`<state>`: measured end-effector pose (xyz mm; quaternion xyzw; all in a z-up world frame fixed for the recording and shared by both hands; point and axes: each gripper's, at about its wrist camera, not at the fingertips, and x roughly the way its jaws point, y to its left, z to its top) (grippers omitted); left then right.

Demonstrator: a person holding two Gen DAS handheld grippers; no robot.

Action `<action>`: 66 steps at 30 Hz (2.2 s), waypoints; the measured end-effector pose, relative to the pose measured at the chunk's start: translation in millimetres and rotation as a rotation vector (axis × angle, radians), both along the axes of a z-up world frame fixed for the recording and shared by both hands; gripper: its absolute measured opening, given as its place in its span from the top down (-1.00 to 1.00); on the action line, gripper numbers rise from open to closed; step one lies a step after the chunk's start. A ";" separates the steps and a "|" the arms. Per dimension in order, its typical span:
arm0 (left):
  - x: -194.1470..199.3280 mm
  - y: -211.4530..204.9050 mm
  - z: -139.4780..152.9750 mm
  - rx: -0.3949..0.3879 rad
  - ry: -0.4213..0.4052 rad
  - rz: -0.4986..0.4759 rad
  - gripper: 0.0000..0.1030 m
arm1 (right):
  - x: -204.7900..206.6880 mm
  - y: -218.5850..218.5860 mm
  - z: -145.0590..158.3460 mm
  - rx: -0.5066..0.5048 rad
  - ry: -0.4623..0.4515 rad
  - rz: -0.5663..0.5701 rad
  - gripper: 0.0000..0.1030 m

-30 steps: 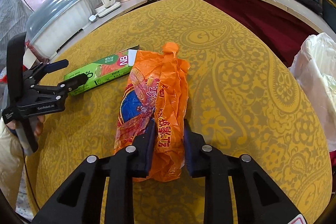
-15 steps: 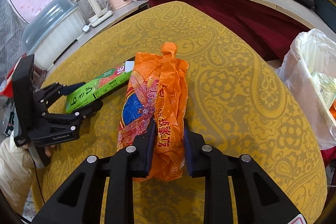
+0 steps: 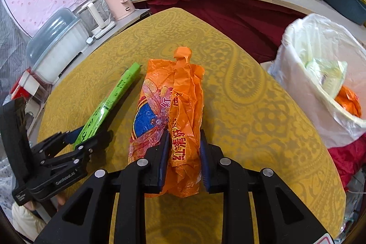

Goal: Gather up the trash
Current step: 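Lift and carry the orange wrapper and green box over the white bin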

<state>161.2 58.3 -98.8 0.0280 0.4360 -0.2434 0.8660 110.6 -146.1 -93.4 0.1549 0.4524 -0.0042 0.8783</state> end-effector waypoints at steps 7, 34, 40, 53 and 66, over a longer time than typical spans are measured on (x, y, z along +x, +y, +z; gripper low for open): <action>-31.1 -7.7 11.7 -0.046 -0.001 0.073 0.11 | -21.5 -21.1 -3.2 0.030 -0.011 -0.010 0.55; -49.8 -58.2 28.1 0.043 0.022 0.127 0.67 | -55.3 -70.3 25.8 0.117 -0.130 -0.056 0.55; -46.2 -70.7 14.0 0.057 0.058 0.117 0.37 | -59.6 -72.8 23.1 0.123 -0.126 -0.062 0.55; -48.1 -98.5 33.0 0.044 0.011 0.086 0.59 | -66.7 -91.2 34.6 0.122 -0.163 -0.106 0.55; -38.6 -169.2 100.4 -0.030 -0.103 -0.029 0.59 | -73.2 -151.4 74.8 0.079 -0.273 -0.211 0.55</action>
